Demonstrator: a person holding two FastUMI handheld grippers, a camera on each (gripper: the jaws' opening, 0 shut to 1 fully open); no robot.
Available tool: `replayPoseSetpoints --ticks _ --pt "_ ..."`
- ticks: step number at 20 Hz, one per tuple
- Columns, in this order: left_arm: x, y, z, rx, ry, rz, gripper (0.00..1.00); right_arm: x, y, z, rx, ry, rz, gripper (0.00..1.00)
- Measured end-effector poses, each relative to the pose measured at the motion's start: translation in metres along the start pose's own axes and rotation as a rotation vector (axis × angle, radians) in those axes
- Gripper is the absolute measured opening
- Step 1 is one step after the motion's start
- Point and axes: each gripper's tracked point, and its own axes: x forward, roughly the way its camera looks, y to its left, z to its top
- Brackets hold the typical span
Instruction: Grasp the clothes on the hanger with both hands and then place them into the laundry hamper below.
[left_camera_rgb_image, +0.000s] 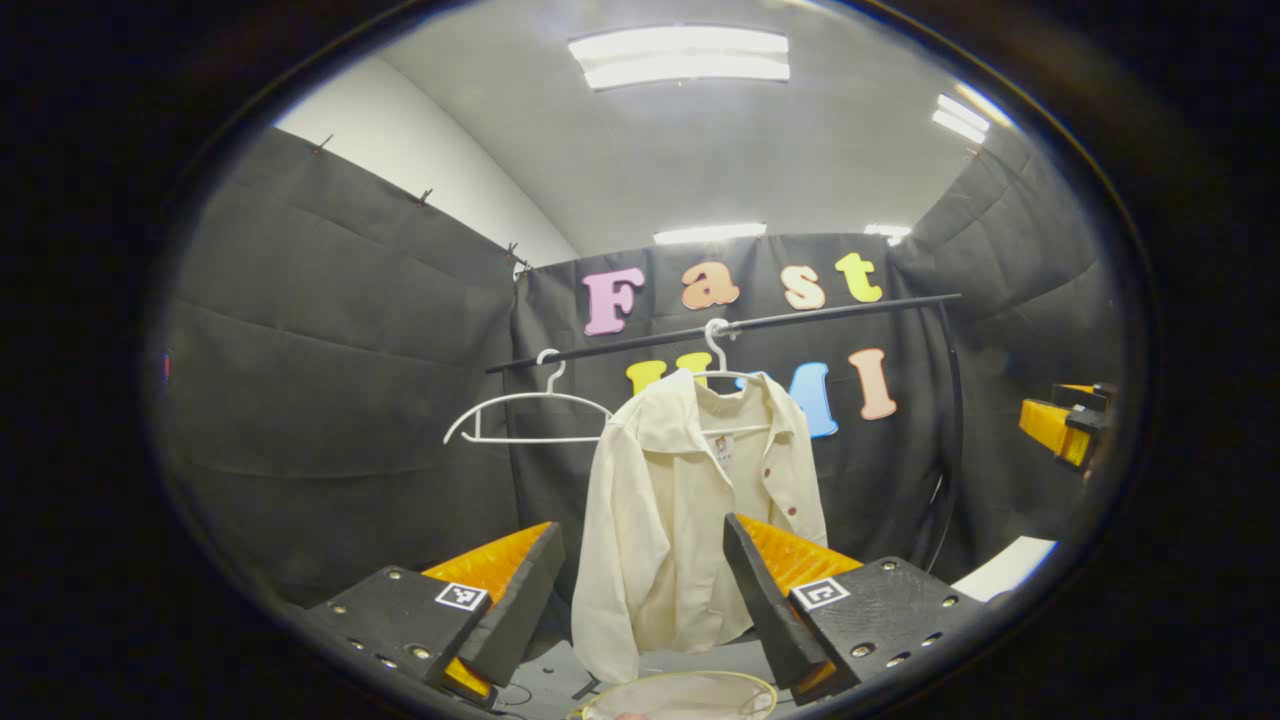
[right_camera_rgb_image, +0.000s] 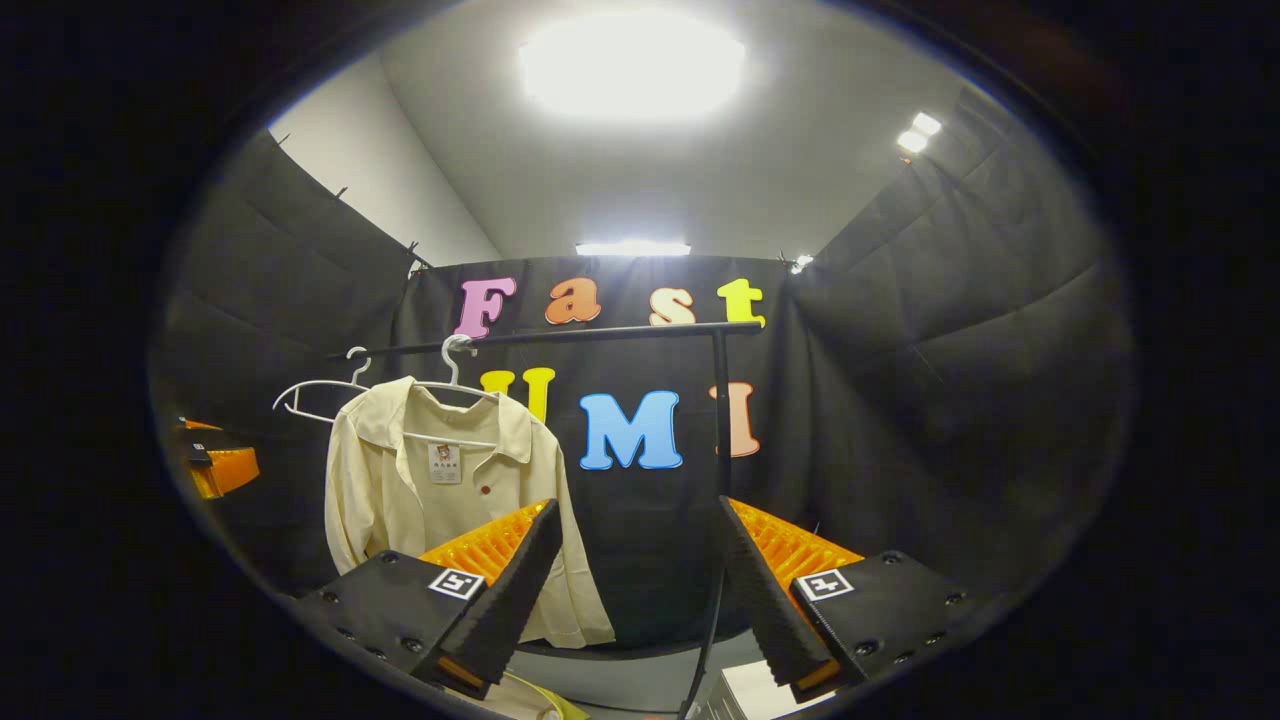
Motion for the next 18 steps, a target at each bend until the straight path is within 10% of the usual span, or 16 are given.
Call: replayPoseSetpoints --ticks 18 --pt "0.121 -0.052 -0.001 -0.014 -0.002 0.007 0.94 0.123 0.056 -0.022 0.045 0.011 0.178 0.98"
